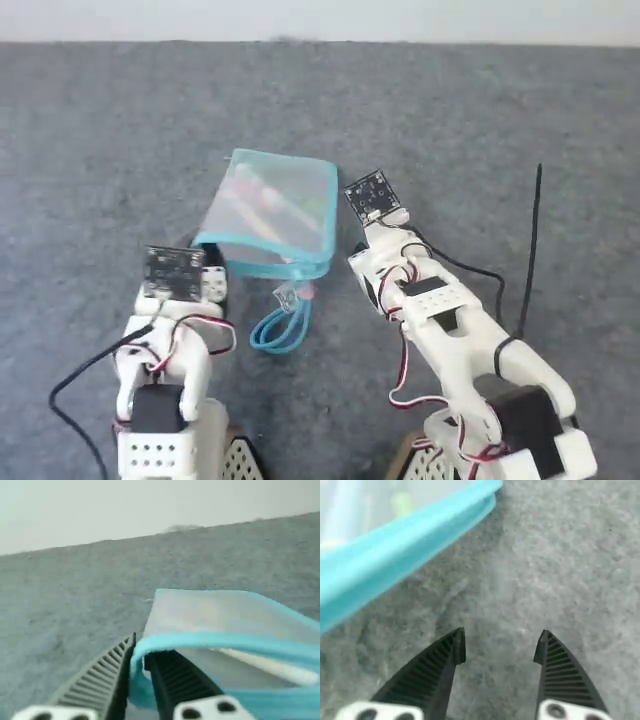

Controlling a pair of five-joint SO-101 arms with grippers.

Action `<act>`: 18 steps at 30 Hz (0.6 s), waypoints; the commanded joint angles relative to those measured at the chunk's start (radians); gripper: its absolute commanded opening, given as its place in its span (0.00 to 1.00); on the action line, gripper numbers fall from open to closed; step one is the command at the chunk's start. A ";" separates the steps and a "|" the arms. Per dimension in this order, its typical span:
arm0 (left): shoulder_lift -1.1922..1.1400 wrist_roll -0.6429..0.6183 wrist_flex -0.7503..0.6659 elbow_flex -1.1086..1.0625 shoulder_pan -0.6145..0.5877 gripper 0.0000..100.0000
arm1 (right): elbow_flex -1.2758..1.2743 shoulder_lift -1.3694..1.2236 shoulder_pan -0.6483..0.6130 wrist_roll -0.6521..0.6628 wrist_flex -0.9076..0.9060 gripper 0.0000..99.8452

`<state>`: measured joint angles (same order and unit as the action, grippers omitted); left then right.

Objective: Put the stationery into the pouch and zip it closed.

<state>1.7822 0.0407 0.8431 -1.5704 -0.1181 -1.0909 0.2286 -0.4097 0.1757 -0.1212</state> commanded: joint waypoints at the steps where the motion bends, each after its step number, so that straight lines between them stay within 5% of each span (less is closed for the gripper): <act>1: 0.011 0.140 0.023 0.044 0.146 0.01 | 0.057 0.007 -0.007 -0.011 0.012 0.23; 3: 0.012 0.137 0.026 0.044 0.184 0.01 | 0.057 0.007 -0.007 -0.011 0.012 0.23; 8: 0.006 0.000 -0.052 0.058 -0.054 0.01 | 0.057 0.007 -0.007 -0.011 0.012 0.23; 13: 0.012 0.054 0.008 0.047 0.117 0.01 | 0.052 0.018 -0.007 -0.011 0.012 0.23; 18: 0.012 0.061 -0.008 0.042 0.089 0.01 | 0.068 0.084 -0.028 -0.011 -0.074 0.23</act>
<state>1.7822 0.0882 0.8508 -1.5704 -0.0184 -1.0909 0.2317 -0.4112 0.1757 -0.1258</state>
